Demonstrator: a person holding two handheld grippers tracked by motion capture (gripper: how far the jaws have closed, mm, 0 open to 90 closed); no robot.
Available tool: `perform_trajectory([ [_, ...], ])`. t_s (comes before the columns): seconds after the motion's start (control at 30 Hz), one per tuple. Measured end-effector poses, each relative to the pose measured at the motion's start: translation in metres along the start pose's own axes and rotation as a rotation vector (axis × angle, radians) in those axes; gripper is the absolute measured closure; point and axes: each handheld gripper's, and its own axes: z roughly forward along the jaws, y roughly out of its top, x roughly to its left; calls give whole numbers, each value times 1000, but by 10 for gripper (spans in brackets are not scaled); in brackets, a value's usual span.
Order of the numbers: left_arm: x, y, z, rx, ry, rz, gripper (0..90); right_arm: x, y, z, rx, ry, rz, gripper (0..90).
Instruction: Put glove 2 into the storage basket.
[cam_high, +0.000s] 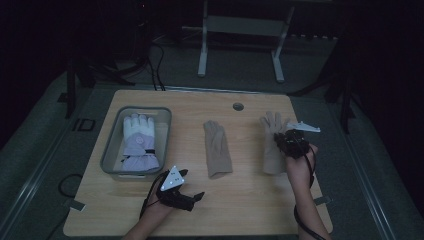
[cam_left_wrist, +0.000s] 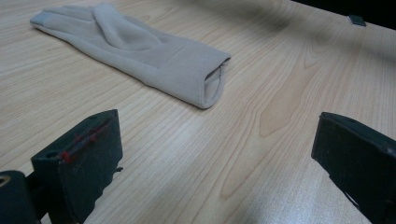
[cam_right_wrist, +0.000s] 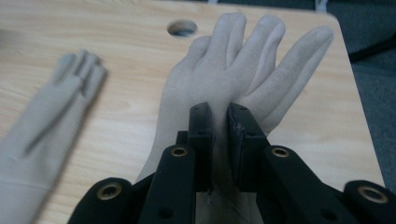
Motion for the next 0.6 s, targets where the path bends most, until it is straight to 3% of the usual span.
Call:
perform_trajectory([
  [0.3,0,0,0,0,1,5,22,40,31,-2,-27,54,-51,805],
  [0.57,0,0,-1,-5,0,7,22,73,44,2,-43,100,-77,805],
  [0.6,0,0,0,-4,-1,5,21,83,47,4,-44,114,-77,805],
])
